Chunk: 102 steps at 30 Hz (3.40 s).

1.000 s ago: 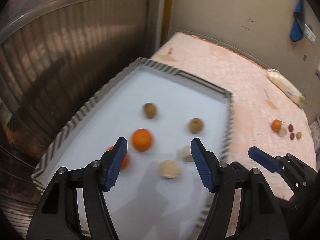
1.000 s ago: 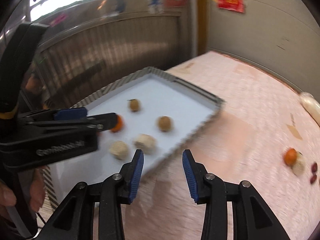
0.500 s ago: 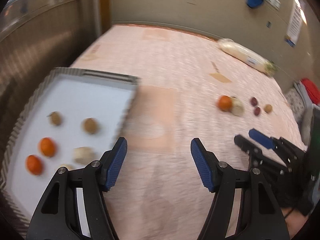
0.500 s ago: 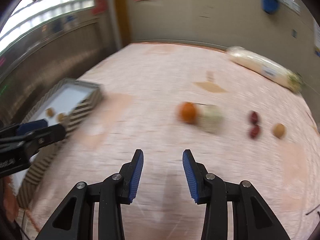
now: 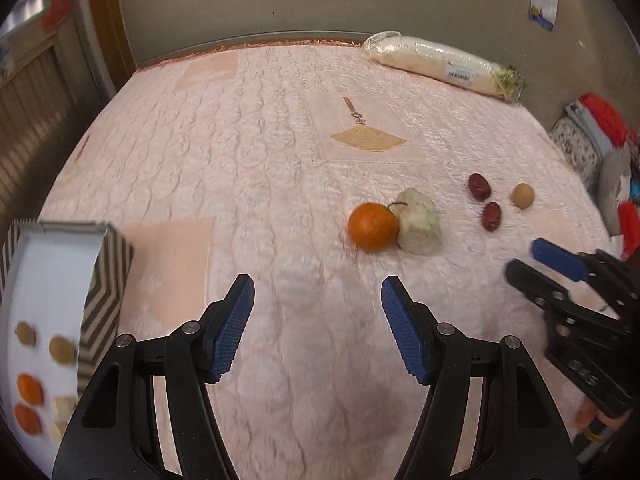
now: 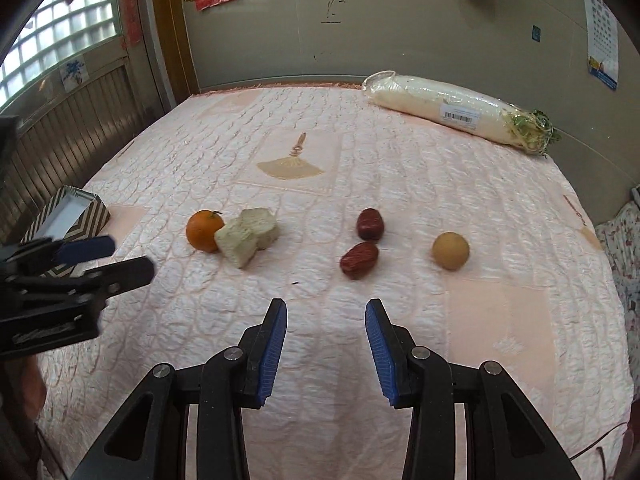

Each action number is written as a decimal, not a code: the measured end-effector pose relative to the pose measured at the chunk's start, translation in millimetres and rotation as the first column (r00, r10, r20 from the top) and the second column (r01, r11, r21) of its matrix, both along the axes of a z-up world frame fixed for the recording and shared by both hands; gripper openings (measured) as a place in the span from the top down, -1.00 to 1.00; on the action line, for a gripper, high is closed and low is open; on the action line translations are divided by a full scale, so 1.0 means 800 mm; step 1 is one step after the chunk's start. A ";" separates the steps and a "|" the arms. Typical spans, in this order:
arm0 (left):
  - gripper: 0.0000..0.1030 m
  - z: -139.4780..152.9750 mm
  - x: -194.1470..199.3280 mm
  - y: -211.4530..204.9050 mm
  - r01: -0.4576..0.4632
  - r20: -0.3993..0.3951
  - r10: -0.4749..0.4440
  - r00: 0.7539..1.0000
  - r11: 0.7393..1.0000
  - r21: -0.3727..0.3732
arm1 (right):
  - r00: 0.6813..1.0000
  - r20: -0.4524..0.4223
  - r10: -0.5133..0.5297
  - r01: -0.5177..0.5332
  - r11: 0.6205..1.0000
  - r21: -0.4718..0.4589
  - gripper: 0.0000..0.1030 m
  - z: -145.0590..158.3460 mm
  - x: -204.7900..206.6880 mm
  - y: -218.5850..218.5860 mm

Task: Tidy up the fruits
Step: 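Move both open tools back to the remaining fruits on the quilt, then grasp the last orange with the left tool while the right grasps a red date, then carry the orange and red date over the white tray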

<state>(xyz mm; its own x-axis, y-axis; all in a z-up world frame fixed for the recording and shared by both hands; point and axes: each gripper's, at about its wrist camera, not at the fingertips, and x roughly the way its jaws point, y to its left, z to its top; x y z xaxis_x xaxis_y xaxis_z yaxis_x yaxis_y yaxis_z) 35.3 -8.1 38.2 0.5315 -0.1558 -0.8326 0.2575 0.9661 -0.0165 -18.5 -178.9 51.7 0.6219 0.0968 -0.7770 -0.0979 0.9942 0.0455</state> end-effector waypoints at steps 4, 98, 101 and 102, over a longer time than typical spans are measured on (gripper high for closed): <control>-0.29 -0.009 0.015 -0.009 0.039 0.000 -0.039 0.999 0.999 0.003 | 1.000 0.005 0.001 -0.001 1.000 0.013 0.24 -0.001 0.003 -0.016; 0.39 0.018 -0.099 0.102 -0.122 0.089 0.122 0.989 0.992 -0.001 | 0.986 0.071 0.149 -0.148 0.989 -0.009 0.47 0.018 -0.054 0.144; 0.39 0.020 -0.100 0.112 -0.134 0.087 0.134 0.987 0.991 -0.004 | 0.984 0.073 0.163 -0.162 0.987 -0.015 0.47 0.020 -0.054 0.154; 0.39 0.020 -0.101 0.115 -0.138 0.088 0.138 0.987 0.990 -0.003 | 0.983 0.076 0.168 -0.167 0.986 -0.017 0.47 0.021 -0.054 0.159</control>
